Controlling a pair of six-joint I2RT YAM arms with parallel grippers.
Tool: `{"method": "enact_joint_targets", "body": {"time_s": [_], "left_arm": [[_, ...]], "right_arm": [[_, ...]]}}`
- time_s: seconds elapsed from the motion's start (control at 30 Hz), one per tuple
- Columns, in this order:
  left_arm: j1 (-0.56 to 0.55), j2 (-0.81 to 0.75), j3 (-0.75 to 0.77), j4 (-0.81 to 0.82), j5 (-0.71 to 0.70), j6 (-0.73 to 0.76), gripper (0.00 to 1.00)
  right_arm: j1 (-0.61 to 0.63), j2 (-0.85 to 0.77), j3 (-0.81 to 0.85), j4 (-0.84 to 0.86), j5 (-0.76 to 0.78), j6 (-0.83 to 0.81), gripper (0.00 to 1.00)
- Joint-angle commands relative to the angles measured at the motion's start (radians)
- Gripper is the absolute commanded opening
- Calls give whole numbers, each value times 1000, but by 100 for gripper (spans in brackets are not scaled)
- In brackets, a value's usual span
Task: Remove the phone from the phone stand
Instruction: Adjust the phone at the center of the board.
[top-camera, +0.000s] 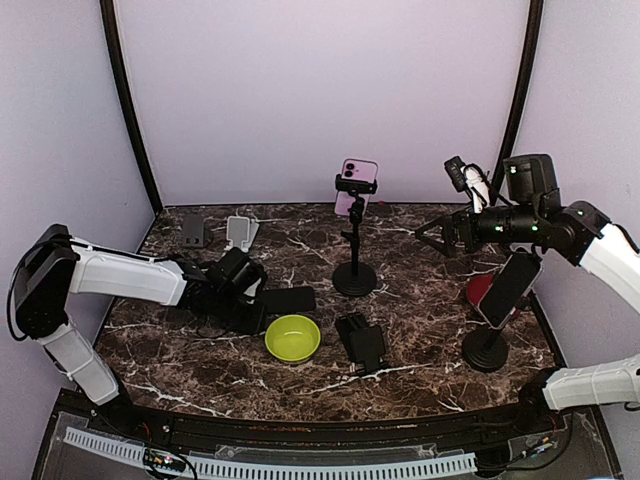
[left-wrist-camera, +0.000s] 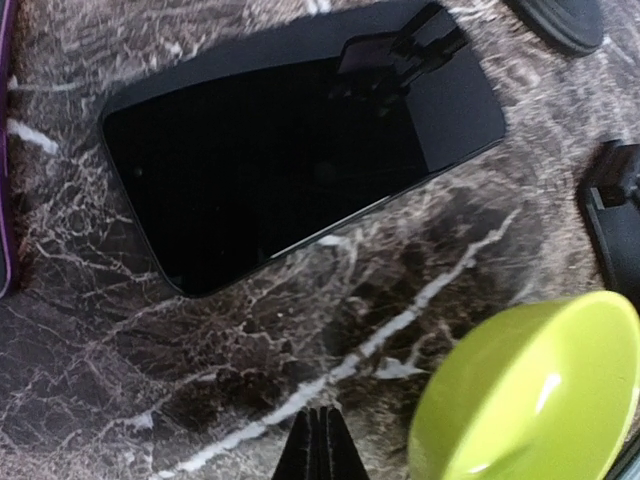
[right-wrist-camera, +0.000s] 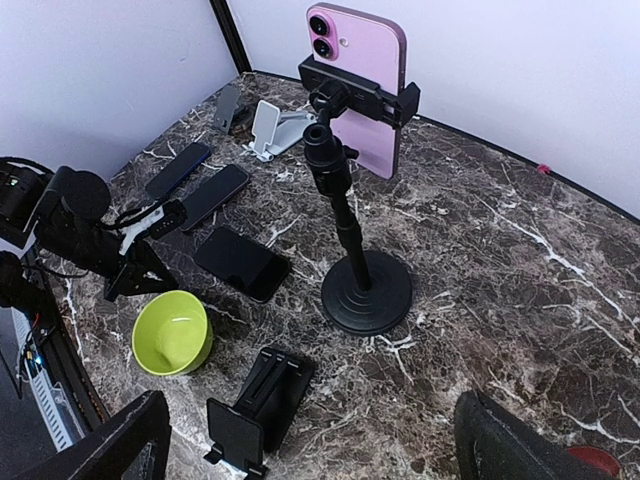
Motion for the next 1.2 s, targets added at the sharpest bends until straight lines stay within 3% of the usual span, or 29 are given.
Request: {"method": "enact_joint_targets", "body": {"time_s": [0.0,0.27,0.53,1.17], "left_arm": [[-4,52,18,-10,-25,-10,0],[20,155,63,6,-74,-15,0],[129,265,131,27,-116,33,0],[259,457,445,41,-69,200,3]], "right_arm": [[6,-22,-7,13,15,-10,99],[6,-26,-9,7,28,-19,99],[6,-17,-3,5,29,-26,99],[4,-13,-28,14,44,-41,99]]}}
